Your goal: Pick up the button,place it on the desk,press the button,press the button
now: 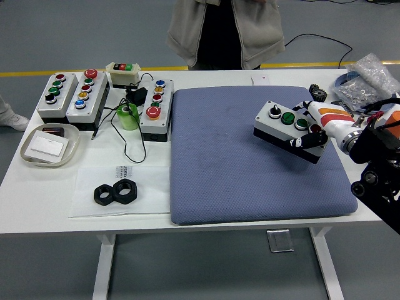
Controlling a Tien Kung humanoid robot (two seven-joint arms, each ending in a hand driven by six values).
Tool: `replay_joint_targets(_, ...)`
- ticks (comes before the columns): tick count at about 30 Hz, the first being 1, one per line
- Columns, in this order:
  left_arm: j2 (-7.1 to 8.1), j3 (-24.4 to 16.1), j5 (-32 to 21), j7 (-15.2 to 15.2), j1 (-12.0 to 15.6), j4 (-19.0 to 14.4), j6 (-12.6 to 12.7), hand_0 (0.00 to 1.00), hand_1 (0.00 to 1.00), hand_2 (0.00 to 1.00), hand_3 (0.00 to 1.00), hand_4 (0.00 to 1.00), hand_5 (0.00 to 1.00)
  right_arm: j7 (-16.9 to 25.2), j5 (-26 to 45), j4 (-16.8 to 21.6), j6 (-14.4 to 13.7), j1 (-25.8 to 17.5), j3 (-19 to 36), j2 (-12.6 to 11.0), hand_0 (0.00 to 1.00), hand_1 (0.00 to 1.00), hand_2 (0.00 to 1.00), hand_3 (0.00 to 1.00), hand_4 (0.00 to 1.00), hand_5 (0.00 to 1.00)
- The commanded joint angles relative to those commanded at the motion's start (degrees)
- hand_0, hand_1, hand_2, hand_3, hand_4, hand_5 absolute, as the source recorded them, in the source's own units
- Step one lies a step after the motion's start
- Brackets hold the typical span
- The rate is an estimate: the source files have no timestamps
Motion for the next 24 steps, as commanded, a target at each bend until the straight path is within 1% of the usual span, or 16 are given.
replay_joint_targets(3,-0.03,0.0,0.0,0.0,0.0,0.0,0.0,0.698,0.827,0.880,0.830,0.649,0.998,4.3,0.4,1.8,0.4,0.7,-1.6,-2.3,0.392,0.393,0.439,0.636,0.840,0.070)
replay_joint_targets(4,-0.03,0.0,0.0,0.0,0.0,0.0,0.0,0.698,0.827,0.880,0.830,0.649,0.998,4.9,0.4,2.0,0.4,0.8,-1.8,-2.5,0.392,0.393,0.439,0.636,0.840,0.070)
replay_joint_targets(5,-0.04,-0.1,0.1,0.0,0.0,0.0,0.0,0.699,0.828,0.881,0.831,0.648,0.998,6.2,1.0,2.5,0.5,1.1,-2.3,-3.3,0.370,0.390,0.436,0.632,0.863,0.064)
replay_joint_targets(6,-0.07,-0.2,0.2,0.1,0.0,0.0,0.1,0.699,0.828,0.881,0.831,0.648,0.998,7.9,1.7,2.7,0.5,1.4,-2.8,-4.1,0.370,0.390,0.436,0.632,0.863,0.064)
replay_joint_targets(10,-0.09,-0.3,0.4,0.2,0.0,0.0,0.1,0.699,0.828,0.881,0.831,0.648,0.998,14.3,3.0,2.8,0.2,2.5,-4.4,-6.1,0.370,0.390,0.436,0.632,0.863,0.064)
replay_joint_targets(11,-0.10,-0.3,0.4,0.2,0.0,0.0,0.1,0.700,0.829,0.881,0.831,0.649,0.998,15.9,3.4,2.8,0.2,2.7,-4.8,-6.5,0.365,0.390,0.435,0.633,0.893,0.016)
replay_joint_targets(14,-0.14,-0.4,0.6,0.2,0.1,0.0,0.1,0.700,0.829,0.881,0.831,0.649,0.998,20.8,4.7,1.9,0.3,3.6,-6.5,-7.7,0.365,0.390,0.435,0.633,0.893,0.016)
replay_joint_targets(18,-0.18,-0.6,0.8,0.3,0.1,0.0,0.2,0.709,0.829,0.882,0.832,0.650,0.998,24.4,5.3,1.1,0.5,4.7,-9.2,-8.7,0.382,0.396,0.444,0.650,0.885,0.002)
replay_joint_targets(24,-0.23,-0.8,1.1,0.4,0.3,0.0,0.2,0.712,0.829,0.882,0.832,0.650,0.998,27.1,5.7,-0.3,-0.5,6.8,-13.9,-9.8,0.389,0.405,0.451,0.659,0.878,0.002)
